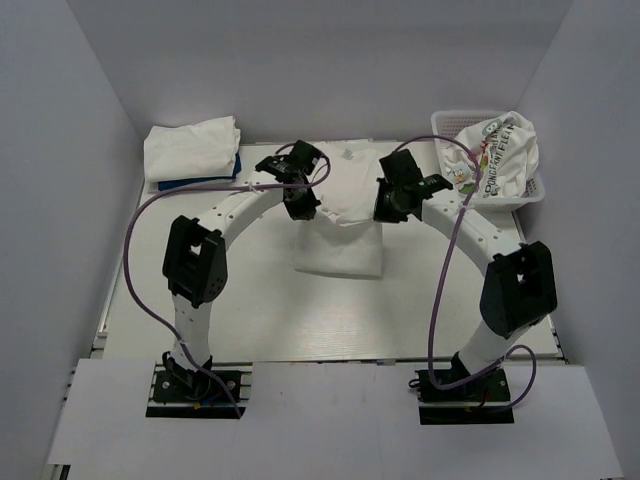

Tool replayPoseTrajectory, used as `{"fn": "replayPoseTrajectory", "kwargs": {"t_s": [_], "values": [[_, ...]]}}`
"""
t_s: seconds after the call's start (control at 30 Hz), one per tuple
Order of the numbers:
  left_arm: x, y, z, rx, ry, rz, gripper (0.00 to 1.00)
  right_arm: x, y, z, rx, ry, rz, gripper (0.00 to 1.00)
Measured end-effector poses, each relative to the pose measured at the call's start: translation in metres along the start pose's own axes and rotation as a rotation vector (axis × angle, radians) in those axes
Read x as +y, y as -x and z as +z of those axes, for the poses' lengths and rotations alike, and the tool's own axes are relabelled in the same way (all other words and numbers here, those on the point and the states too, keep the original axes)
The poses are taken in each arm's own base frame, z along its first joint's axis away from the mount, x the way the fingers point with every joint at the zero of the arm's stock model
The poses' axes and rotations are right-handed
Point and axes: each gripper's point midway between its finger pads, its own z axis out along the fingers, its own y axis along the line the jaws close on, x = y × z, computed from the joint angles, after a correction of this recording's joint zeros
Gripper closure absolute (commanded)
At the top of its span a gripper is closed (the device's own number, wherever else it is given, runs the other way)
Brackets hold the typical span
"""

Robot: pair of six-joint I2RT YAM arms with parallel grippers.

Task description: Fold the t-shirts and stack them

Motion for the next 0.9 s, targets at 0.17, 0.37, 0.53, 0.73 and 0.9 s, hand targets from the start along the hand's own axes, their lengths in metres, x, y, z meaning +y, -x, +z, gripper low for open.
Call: {"fn": "replayPoseTrajectory", "kwargs": {"t_s": [0.17,0.37,0.53,0.73,0.9], "values": [[0.005,0.011,0.027,0.010,0.028,-0.002,1.00,-0.006,0.014,0.027,0.024,-0.011,0.013,1.00],[0.010,0.013,0.051,0.036,0.032,0.025,1.00,-0.021,-0.005,0.063,0.129,-0.027,0.033,1.00],[0.002,0.023,0.061,0.021,0.004,0.044,0.94,-0.024,0.000,0.080,0.125,-0.027,0.034,1.00],[-0.009,0.047,0.080,-0.025,-0.045,0.060,0.18,-0.016,0.033,0.104,0.045,0.006,0.041,0.41],[-0.016,0.095,0.078,-0.120,-0.079,0.049,0.00,-0.010,0.074,0.116,-0.041,0.028,0.047,0.10]]}}
